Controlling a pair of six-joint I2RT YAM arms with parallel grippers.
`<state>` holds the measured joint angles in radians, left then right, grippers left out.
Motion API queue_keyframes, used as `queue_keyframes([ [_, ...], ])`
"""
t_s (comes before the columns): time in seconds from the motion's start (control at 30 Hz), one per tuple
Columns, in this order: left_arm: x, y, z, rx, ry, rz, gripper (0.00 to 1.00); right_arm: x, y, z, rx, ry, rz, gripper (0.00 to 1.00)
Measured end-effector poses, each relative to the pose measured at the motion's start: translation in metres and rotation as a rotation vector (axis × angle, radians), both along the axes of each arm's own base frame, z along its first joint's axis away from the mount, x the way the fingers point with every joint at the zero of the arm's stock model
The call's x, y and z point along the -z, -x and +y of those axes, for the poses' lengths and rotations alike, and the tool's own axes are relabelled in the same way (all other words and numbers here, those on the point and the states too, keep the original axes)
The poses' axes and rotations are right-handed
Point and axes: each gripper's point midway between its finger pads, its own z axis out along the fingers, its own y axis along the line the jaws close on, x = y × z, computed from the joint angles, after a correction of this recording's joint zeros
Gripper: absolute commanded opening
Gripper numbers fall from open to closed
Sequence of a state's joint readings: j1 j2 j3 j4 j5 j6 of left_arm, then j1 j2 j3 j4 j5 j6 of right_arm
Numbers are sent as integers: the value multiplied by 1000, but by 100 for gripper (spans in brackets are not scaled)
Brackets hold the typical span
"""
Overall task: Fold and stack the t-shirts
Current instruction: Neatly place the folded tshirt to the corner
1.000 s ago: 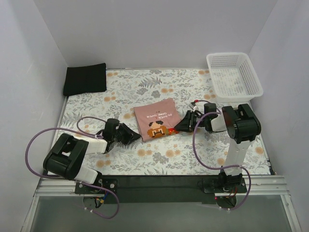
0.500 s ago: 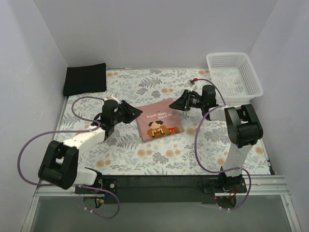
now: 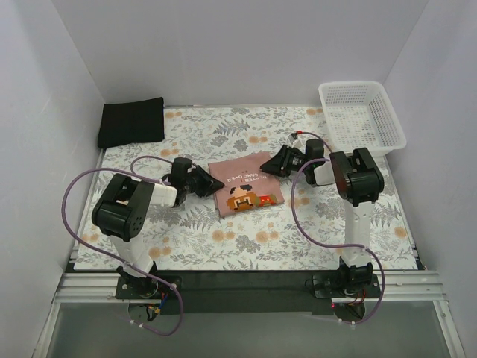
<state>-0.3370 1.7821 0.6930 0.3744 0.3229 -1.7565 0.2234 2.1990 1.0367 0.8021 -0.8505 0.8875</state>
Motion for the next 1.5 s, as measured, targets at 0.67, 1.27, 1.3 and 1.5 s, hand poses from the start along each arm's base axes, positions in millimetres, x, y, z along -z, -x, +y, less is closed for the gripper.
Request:
queue_keyframes([
  [0.67,-147,-20,64,-111,-248,-332,88,-100,22,-17,12,98,-335,62],
  [1.27,-111,58,155,-196,-656,-162,98,-60,174,109,-486,867,-786,98],
  [1.3,-110,60,158,-199,-670,-157,98,-60,176,115,-500,884,-801,98],
  [1.5,-99,69,178,-237,-720,-124,98,-43,170,140,-556,1000,-835,85],
])
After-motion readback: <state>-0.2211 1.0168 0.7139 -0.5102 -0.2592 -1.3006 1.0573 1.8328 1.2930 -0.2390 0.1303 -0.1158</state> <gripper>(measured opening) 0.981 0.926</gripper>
